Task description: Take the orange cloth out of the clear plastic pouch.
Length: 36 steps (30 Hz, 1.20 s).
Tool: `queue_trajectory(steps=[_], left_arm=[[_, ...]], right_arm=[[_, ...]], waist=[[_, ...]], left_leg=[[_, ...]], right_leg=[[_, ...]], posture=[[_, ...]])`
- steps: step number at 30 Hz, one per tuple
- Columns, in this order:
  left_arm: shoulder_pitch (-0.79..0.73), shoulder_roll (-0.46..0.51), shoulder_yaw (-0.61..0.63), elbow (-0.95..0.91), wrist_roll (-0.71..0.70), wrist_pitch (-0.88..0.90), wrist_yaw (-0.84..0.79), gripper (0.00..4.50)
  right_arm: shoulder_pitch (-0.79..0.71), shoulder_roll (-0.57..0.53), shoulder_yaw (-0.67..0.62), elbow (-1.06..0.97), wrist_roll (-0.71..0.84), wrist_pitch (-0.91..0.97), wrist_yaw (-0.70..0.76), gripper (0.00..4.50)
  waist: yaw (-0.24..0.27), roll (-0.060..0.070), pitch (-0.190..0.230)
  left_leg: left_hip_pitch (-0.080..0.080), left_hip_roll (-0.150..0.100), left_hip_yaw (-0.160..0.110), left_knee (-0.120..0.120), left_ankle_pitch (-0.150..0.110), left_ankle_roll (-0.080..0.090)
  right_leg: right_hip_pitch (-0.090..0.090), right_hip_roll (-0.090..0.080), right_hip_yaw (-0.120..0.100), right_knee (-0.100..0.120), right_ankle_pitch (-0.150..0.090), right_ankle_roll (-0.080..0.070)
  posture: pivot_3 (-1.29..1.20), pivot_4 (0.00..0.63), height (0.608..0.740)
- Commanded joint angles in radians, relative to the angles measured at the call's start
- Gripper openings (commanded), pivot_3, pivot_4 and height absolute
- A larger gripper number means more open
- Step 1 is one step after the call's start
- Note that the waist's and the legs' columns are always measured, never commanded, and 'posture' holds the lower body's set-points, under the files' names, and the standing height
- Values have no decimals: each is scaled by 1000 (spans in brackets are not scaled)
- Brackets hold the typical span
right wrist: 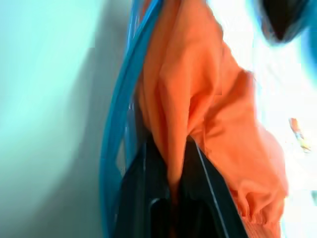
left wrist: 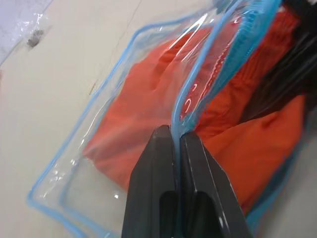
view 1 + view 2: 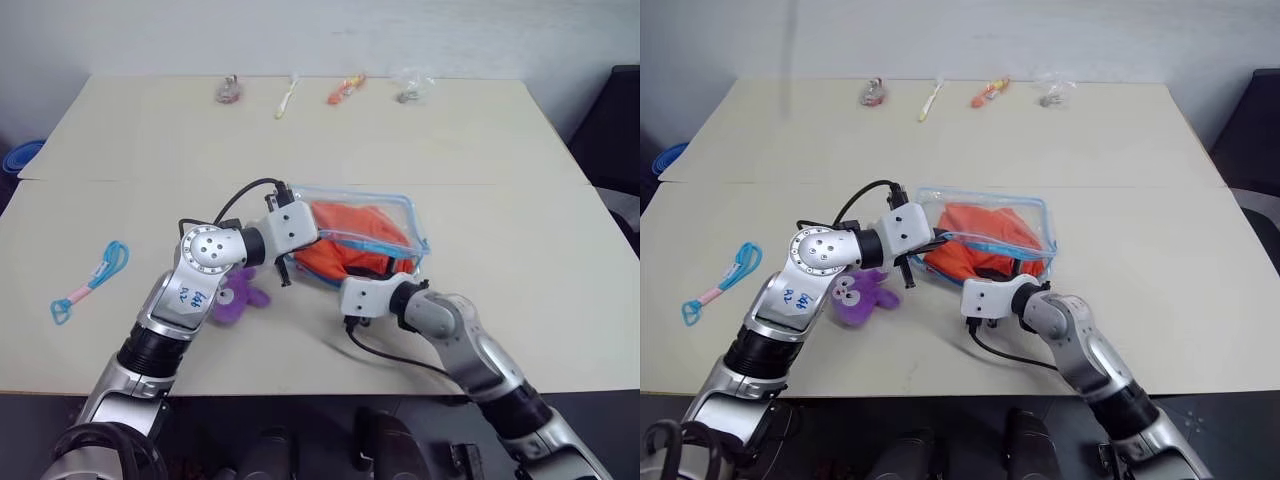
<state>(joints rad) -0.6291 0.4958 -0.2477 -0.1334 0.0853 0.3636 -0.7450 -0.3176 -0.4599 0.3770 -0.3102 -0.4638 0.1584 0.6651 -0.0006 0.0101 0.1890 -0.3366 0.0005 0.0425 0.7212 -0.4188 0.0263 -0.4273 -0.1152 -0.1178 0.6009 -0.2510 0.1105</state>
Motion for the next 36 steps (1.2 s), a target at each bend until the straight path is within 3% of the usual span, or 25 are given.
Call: queue_trajectory(steps=[1, 15, 18, 23, 27, 36], left_arm=[[-21, -15, -5, 17, 15, -26, 22, 0], [-89, -48, -11, 146, 69, -72, 63, 0], [-127, -90, 22, 151, 14, -71, 72, 0], [-153, -127, 44, 108, -43, -63, 45, 0], [-152, -118, 30, 112, -17, -59, 50, 0], [-129, -78, -24, 155, 47, -95, 32, 0]], right_arm=[[13, -17, -19, -150, 100, -15, 80, 24], [60, -101, -111, -291, 429, 7, 251, 24], [74, -95, -107, -257, 500, 76, 271, 24], [65, -98, -45, -151, 452, 42, 261, 24], [44, -127, 1, -109, 368, -94, 255, 24], [21, -183, -26, -166, 285, -255, 234, 24]], waist=[[1, 0, 0], [9, 0, 0], [15, 0, 0], [23, 0, 0], [22, 0, 0], [23, 0, 0]], left_leg=[[0, 0, 0, 0, 0, 0], [0, -3, 0, 0, 0, 0], [0, -4, 0, 0, 0, 0], [0, -3, 0, 1, 0, 0], [0, -4, 0, 1, 0, 0], [0, -3, 0, 1, 0, 0]], right_leg=[[0, 0, 0, 0, 0, 0], [0, 0, -1, 0, 0, 0], [0, 0, 0, 0, 0, 0], [0, 0, -1, 1, 0, 0], [0, 0, -1, 1, 0, 0], [0, 0, -1, 0, 0, 0]], posture=[[0, 150, 740], [0, 150, 740], [0, 150, 740], [0, 150, 740], [0, 150, 740], [0, 150, 740]])
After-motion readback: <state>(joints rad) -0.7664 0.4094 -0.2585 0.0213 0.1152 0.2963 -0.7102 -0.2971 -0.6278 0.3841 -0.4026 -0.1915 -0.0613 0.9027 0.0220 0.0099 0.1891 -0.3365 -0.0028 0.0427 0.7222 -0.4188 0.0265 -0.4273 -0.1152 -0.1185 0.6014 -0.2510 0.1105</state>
